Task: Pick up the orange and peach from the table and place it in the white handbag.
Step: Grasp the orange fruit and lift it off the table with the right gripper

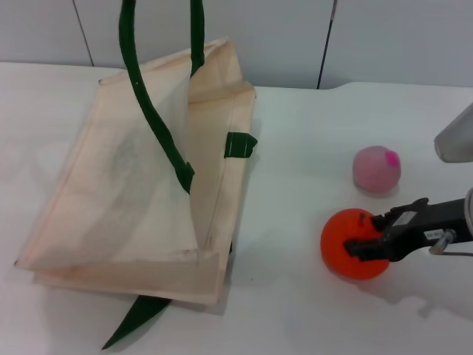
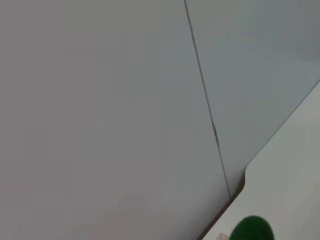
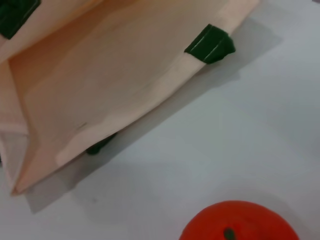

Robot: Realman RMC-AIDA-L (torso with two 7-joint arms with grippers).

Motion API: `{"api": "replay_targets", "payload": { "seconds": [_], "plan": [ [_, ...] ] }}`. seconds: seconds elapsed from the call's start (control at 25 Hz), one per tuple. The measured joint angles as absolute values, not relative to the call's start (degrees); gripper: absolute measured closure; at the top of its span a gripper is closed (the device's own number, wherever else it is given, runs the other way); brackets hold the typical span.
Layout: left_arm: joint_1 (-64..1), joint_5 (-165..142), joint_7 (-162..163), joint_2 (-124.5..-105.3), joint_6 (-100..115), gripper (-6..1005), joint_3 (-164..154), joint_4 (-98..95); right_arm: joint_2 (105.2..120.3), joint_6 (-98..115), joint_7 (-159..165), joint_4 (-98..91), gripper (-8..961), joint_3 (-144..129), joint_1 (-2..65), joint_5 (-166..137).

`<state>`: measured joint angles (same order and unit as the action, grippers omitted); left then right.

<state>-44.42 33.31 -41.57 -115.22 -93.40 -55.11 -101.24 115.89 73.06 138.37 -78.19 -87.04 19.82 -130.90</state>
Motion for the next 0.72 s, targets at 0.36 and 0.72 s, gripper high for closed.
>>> {"api": "replay_targets", "payload": {
  "seconds": [0.36,0.72],
  "plan": [
    [-44.0,33.3,-41.6,-115.25,-93.4,863,-55.1,-101.2,115.97,72.9,137.1,-79.2,384,-85.3,19.6,-130.9],
    [-43.4,33.3,-41.8,-115.51,-93.2,860,-55.1,-101.3,116.18,72.9,137.3,-86.9,598,-84.7,17.3,-130.9]
  ]
}}
